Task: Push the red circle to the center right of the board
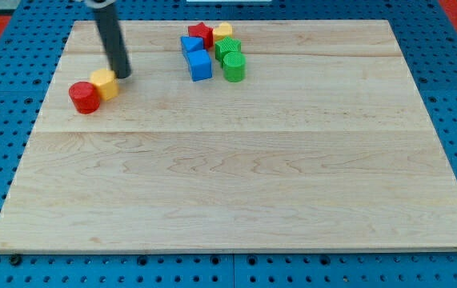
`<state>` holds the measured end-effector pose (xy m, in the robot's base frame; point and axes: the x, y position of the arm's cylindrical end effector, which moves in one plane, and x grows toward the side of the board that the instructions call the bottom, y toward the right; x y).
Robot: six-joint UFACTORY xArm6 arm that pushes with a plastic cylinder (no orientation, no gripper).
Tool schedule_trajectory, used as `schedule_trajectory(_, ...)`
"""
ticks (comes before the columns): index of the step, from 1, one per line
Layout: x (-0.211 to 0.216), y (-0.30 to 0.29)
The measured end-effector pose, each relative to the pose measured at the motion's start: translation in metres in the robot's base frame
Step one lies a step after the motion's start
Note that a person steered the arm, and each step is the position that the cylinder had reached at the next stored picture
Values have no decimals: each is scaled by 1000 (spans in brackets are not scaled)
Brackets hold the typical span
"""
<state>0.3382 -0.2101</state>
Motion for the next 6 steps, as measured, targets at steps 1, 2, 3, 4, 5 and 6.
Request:
schedule_trajectory(1, 1, -48)
schedule_trajectory(2, 10, -58)
schedule_trajectory(3, 23, -94)
schedule_trajectory(4, 67, -87)
schedule_trajectory(5, 87, -64)
schedule_trajectory(6, 91, -2)
